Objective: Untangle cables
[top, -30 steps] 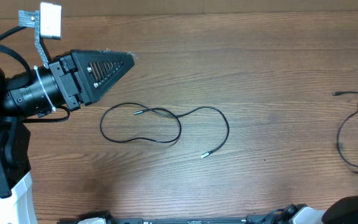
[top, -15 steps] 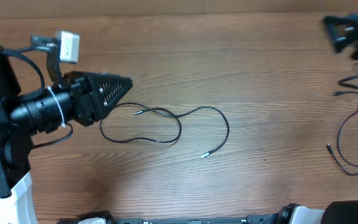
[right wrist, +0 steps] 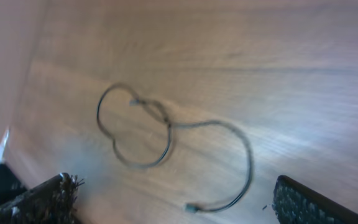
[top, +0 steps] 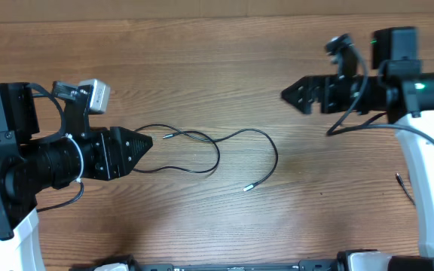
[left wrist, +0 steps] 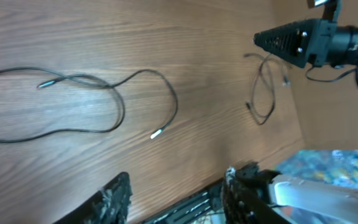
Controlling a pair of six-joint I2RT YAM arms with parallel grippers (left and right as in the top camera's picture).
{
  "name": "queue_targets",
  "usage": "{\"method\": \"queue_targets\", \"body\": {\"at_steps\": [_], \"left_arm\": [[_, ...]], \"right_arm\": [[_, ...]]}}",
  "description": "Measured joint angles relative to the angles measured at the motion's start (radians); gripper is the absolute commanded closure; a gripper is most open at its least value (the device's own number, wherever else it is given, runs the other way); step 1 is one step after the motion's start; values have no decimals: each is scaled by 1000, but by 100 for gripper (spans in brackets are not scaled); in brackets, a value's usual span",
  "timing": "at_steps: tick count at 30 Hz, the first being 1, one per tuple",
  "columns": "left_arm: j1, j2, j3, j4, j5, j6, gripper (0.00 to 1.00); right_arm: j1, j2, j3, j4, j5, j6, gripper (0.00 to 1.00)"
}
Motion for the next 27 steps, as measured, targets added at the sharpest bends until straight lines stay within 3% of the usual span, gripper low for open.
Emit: {"method": "queue_targets", "body": {"at_steps": [3,6,7,10,17,23,27], "left_arm": [[0,0,0,-2,-17,7,35],[-5,0,0,-2,-26,9,15],[-10,0,-2,-1,-28,8,14],[-25,0,-13,-2,-34,13,20],[-28,0,-70,33,-116,41,20],[-28,0,-186,71,-149,86,34],[-28,0,-293,119,-232,79,36]], "right_arm": [[74,0,0,-19,17,24,0],[150,3,0,-26,34,68,0],[176,6,0,-26,48,87,0],[247,23,0,-27,93,147,0],[403,153,0,10,148,267,0],[495,267,0,95,158,352,0],[511,308,0,103,174,432,0]]}}
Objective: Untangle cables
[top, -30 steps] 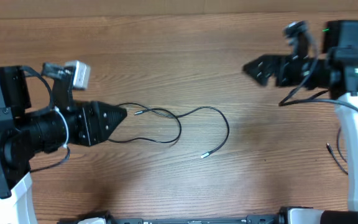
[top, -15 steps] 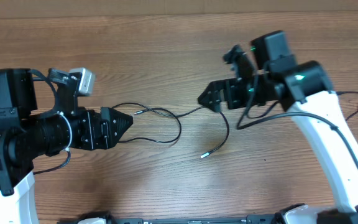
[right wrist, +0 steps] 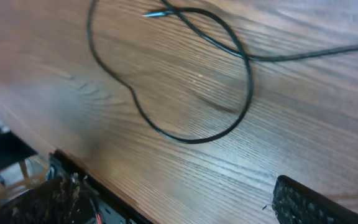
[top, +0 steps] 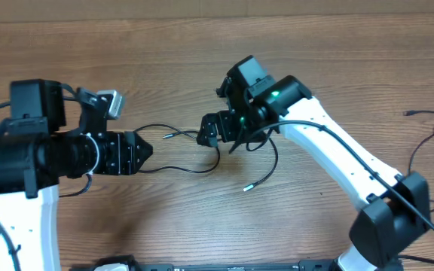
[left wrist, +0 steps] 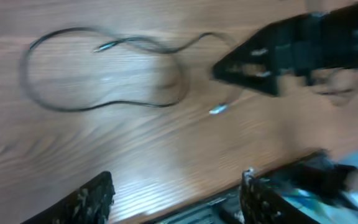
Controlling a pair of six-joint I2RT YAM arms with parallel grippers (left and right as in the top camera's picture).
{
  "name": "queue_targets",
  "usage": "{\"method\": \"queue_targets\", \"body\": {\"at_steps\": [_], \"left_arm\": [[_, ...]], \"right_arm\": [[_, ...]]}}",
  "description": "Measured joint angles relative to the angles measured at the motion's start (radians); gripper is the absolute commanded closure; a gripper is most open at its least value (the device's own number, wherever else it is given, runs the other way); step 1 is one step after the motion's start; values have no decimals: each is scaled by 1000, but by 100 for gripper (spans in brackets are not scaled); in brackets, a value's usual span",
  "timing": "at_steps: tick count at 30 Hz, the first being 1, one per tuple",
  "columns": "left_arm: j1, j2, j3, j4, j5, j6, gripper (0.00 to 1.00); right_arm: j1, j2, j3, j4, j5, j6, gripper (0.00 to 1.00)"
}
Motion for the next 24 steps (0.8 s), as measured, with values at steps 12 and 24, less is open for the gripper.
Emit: {"method": "queue_targets", "body": {"at_steps": [12,24], "left_arm": [[0,3,-220,109,-355,-293,31],[0,3,-225,121,-281,-364,30]], "right_arm": [[2,11,0,27,79,286,0],[154,11,0,65,177,584,0]]}}
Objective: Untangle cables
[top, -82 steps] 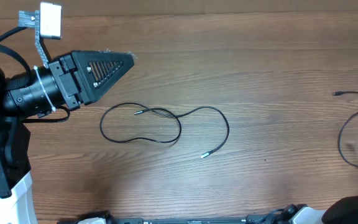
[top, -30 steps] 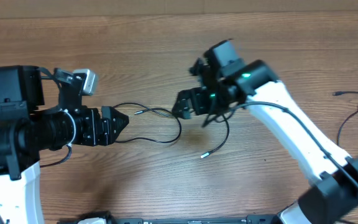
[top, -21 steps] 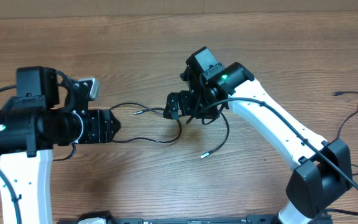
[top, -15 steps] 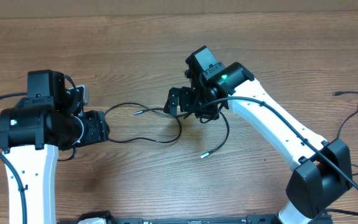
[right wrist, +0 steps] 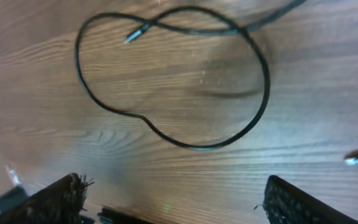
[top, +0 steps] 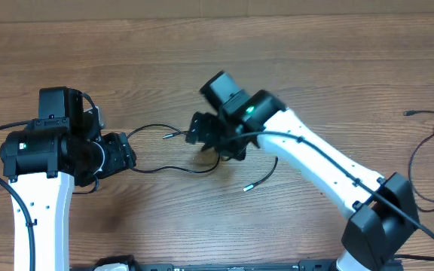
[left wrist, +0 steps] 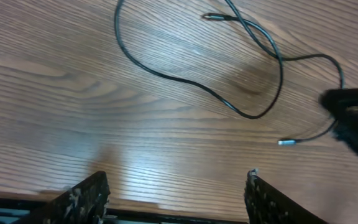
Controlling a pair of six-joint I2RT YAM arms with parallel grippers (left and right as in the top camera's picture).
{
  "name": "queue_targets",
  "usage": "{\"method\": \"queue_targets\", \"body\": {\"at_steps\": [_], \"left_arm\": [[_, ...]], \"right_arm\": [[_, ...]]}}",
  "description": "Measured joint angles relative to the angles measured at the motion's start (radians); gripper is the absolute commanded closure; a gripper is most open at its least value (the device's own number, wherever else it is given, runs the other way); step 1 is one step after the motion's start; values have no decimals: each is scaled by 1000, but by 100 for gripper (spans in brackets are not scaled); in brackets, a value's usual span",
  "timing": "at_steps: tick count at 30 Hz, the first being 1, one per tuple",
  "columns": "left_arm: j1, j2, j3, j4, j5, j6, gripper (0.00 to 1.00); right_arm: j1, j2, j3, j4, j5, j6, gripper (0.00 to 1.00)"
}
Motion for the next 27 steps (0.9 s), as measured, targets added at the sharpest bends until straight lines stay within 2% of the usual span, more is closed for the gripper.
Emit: {"method": "queue_targets", "body": {"at_steps": [11,17,20,24,25,27], "left_arm": [[0,0,0,0,21,-3,30],[0,0,0,-1,25,-3,30],[0,0,0,-4,25,-3,30],[0,0,-1,-5,25,-3,30],[0,0,-1,-5,26,-3,30],[0,0,-1,-6,28,-3,30]], "right_arm": [[161,10,0,-47,214,357,0],[216,84,0,-46,264,533,0],[229,150,0,-22,263,620,10],[234,211,0,51,259,670,19],[234,220,0,68,259,675,24],[234,230,0,103,259,691,43]]}}
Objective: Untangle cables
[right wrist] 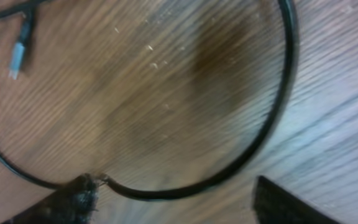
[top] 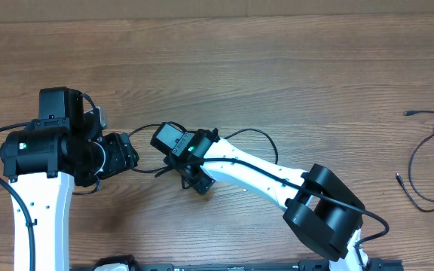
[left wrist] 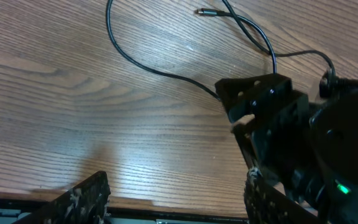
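Observation:
A thin black cable [top: 256, 132] lies in a loop on the wooden table, one metal plug [left wrist: 207, 12] at the loop's far side. My right gripper [top: 198, 181] is down at the loop's near strand. Its wrist view shows it open [right wrist: 179, 186] and astride the cable [right wrist: 289, 62], the left finger [right wrist: 73, 199] touching the strand. My left gripper [top: 130, 154] hovers left of the loop, open [left wrist: 176, 179] with nothing between its fingers, and its view shows the cable [left wrist: 154, 68] and the right arm's black head [left wrist: 272, 118].
More loose black cables [top: 428, 165] lie at the table's right edge, far from both arms. The right arm's white links [top: 262, 177] stretch across the middle of the table. Bare wood [top: 217, 60] fills the far half.
My right gripper has moved left and toward the near side and now sits much closer to the table, astride the loop's near strand. The left arm and the cable have hardly shifted.
At first the left gripper lay level beside the loop and the right arm was far off at the right. Then the right arm reached over the loop's crossing. Later the left gripper pointed down beside the loop. Now the right gripper is low over the near strand.

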Controlling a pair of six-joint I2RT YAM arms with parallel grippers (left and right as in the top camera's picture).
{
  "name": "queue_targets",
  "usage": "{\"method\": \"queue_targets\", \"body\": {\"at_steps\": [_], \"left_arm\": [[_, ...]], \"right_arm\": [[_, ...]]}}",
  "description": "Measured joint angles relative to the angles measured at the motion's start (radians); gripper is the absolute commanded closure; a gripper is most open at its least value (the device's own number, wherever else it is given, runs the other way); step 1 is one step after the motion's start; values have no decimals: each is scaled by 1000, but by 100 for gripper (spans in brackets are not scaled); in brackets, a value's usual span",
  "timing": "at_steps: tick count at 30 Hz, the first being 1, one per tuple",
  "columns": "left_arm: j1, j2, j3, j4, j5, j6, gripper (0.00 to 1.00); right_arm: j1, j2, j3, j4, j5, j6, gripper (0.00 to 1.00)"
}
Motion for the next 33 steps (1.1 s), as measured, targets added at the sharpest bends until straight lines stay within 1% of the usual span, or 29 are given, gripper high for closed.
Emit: {"method": "queue_targets", "body": {"at_steps": [1,2,8,9,10,11,12,16,19,20,21,22,23,25,26,29,32,33], "left_arm": [[0,0,0,0,0,0,30],[0,0,0,0,0,0,30],[0,0,-2,0,0,0,30],[0,0,-2,0,0,0,30],[0,0,-2,0,0,0,30],[0,0,-2,0,0,0,30],[0,0,-2,0,0,0,30],[0,0,-2,0,1,0,30],[0,0,-2,-4,5,0,30],[0,0,-2,-6,5,0,30],[0,0,-2,-8,6,0,30],[0,0,-2,-10,8,0,30],[0,0,-2,-10,8,0,30],[0,0,-3,-10,8,0,30],[0,0,-3,-9,8,0,30],[0,0,-4,-5,9,0,30],[0,0,-4,-7,11,0,30],[0,0,-4,-10,11,0,30]], "right_arm": [[0,1,0,14,0,5,53],[0,3,0,26,-2,6,59],[0,34,0,41,1,13,60],[0,42,0,41,2,13,65],[0,52,0,43,2,11,78],[0,58,0,46,4,13,85],[0,64,0,50,6,13,96],[0,71,0,64,18,15,96],[-2,71,0,115,41,-24,96],[-3,71,0,133,46,-42,91],[-7,71,0,150,48,-63,70],[-14,71,0,163,48,-82,37],[-21,71,0,167,40,-103,23],[-43,71,0,168,13,-134,4],[-56,71,0,172,-7,-143,0],[-85,71,0,197,-51,-156,0],[-94,71,0,196,-75,-97,0],[-93,71,0,195,-79,-66,2]]}}
